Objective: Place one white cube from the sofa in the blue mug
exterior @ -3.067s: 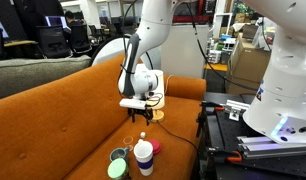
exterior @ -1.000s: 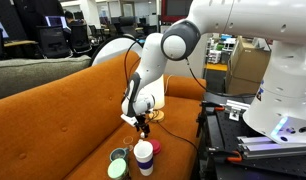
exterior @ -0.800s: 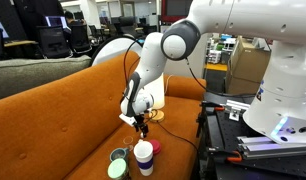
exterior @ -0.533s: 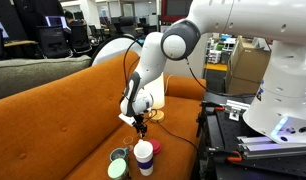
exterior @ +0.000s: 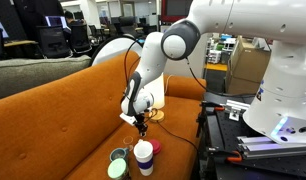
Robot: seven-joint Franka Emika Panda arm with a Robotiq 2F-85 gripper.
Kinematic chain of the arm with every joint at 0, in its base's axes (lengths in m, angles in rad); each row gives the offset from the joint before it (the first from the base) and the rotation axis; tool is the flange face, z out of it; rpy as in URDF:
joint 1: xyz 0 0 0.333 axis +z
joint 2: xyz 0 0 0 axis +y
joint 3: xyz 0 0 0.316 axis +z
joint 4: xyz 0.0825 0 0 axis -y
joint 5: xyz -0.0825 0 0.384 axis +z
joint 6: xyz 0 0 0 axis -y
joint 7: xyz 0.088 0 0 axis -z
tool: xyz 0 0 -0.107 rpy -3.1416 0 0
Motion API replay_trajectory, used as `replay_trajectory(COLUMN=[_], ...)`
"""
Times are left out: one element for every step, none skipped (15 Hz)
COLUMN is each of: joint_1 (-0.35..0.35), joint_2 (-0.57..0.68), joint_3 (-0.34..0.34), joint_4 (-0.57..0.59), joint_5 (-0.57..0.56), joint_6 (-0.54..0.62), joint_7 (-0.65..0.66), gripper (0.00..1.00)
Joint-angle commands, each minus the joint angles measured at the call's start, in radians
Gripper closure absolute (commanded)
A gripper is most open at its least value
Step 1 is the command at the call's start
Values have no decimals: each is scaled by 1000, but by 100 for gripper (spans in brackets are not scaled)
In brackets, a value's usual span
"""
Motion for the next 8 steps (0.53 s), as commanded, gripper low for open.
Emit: replay_trajectory(joint_1=[-12, -17, -20, -15, -16, -16, -14, -9], joint_2=[0, 0, 0, -26, -43, -67, -84, -108], joint_3=[5, 13, 19, 25, 33, 42, 47, 48], joint_4=[13, 17, 21, -13, -32, -59, -77, -101], joint_5=[-27, -27, -28, -4, -3, -1, 0, 2], joint_6=[-18, -14, -9, 7, 16, 30, 42, 54], joint_7=[14, 1, -10, -48, -67, -90, -106, -117], gripper=[93, 93, 93, 93, 93, 93, 93, 93])
